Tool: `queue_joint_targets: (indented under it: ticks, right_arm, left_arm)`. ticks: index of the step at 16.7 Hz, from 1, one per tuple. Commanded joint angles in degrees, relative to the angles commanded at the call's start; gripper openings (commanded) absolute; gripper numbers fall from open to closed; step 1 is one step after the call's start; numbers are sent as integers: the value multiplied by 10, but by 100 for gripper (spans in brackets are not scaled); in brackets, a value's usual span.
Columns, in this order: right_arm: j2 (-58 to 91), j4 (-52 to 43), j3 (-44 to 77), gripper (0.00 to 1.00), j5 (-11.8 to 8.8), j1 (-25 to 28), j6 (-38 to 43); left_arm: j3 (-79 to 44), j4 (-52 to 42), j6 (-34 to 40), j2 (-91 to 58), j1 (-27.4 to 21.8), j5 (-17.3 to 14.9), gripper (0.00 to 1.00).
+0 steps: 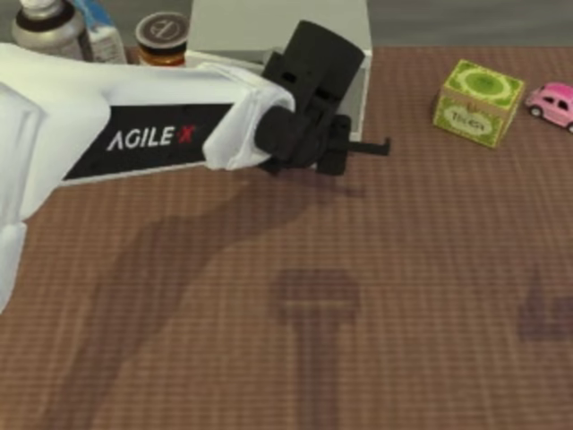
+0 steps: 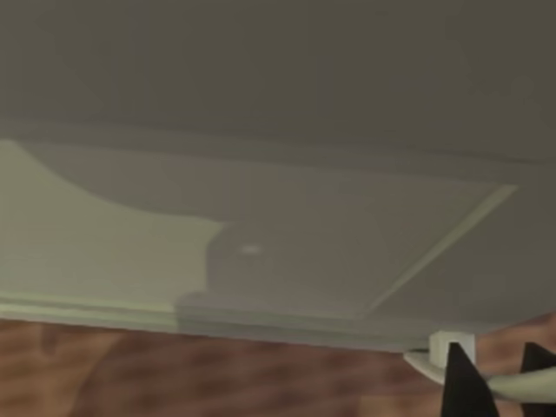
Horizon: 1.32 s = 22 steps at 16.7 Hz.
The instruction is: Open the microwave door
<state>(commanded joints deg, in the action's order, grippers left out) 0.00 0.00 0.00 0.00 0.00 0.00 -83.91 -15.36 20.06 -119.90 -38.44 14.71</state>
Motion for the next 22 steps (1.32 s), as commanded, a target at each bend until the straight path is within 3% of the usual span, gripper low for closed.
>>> queue_joint_targets:
  ticks: [22]
  right_arm:
    - [0,0,0,100,0,0,0]
  left_arm:
    - [26,15,-23,16,4,-17,0]
